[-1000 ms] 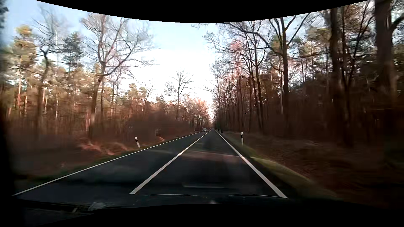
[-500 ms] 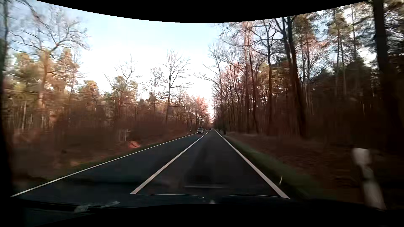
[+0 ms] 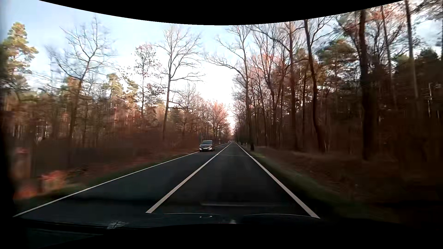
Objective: Follow the waypoints while adhering to traffic rules and regulations
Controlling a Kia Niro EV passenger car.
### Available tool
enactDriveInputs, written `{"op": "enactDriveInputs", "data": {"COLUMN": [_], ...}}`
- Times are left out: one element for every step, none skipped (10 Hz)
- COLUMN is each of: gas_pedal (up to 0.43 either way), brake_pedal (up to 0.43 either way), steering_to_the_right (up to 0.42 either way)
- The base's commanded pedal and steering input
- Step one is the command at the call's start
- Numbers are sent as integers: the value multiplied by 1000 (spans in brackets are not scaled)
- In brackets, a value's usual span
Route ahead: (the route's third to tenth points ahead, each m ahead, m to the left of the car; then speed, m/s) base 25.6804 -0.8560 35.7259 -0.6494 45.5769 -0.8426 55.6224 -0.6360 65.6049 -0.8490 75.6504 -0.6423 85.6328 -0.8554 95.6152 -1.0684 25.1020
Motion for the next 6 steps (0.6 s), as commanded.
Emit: {"op": "enactDriveInputs", "data": {"gas_pedal": [280,280,280,268,260,248], "brake_pedal": [0,0,0,0,0,0], "steering_to_the_right": [0,-1,-1,-1,-1,0]}}
